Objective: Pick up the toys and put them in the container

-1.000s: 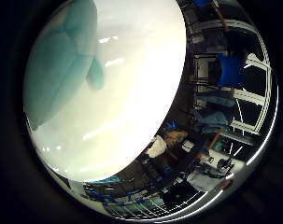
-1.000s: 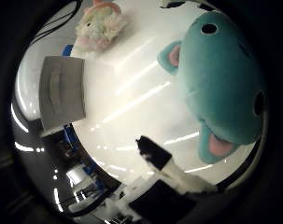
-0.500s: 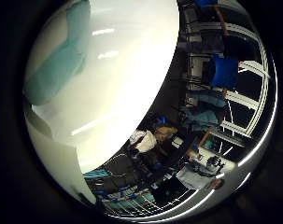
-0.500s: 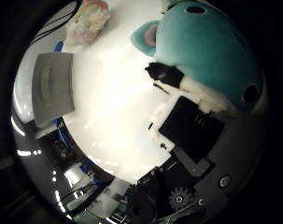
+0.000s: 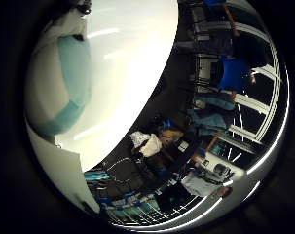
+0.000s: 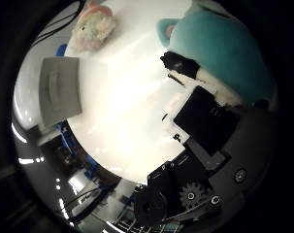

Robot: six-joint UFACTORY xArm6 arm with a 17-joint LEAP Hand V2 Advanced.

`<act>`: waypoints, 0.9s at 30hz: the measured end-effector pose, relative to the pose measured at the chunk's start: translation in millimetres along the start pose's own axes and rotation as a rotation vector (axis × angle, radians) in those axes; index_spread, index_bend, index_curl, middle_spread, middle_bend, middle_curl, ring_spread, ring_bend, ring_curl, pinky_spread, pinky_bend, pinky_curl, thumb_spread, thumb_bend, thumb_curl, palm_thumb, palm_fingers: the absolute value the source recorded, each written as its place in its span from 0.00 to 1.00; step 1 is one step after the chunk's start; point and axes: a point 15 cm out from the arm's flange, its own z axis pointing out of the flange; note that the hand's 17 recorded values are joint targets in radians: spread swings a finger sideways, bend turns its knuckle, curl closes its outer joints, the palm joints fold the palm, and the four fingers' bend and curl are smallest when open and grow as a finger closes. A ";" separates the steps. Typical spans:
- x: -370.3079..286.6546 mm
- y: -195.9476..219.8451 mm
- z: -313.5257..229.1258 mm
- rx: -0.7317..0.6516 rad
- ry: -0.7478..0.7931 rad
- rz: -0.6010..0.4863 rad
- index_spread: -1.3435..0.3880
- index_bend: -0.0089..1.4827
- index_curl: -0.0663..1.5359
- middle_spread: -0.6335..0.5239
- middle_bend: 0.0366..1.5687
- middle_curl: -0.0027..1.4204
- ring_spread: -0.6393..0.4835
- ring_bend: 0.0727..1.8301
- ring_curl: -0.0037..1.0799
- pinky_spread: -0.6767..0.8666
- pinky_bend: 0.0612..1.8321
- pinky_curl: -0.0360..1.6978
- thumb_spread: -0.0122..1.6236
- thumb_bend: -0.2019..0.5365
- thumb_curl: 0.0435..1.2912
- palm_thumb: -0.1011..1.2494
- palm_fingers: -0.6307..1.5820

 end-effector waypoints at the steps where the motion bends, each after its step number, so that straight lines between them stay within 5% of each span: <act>1: -3.9 3.3 -3.8 -0.007 -0.010 -0.004 0.54 0.61 0.67 0.29 0.73 0.73 0.34 0.74 0.71 0.30 0.77 0.45 0.70 0.27 0.37 0.84 0.76; 16: -121.0 40.0 -174.8 0.102 -0.058 -0.141 0.58 0.65 0.70 0.33 0.76 0.77 0.35 0.75 0.77 0.34 0.72 0.59 0.70 0.26 0.46 0.87 0.74; 27: -241.3 47.4 -252.7 0.252 -0.075 -0.219 0.59 0.64 0.70 0.34 0.75 0.77 0.35 0.74 0.78 0.34 0.68 0.65 0.67 0.26 0.49 0.86 0.75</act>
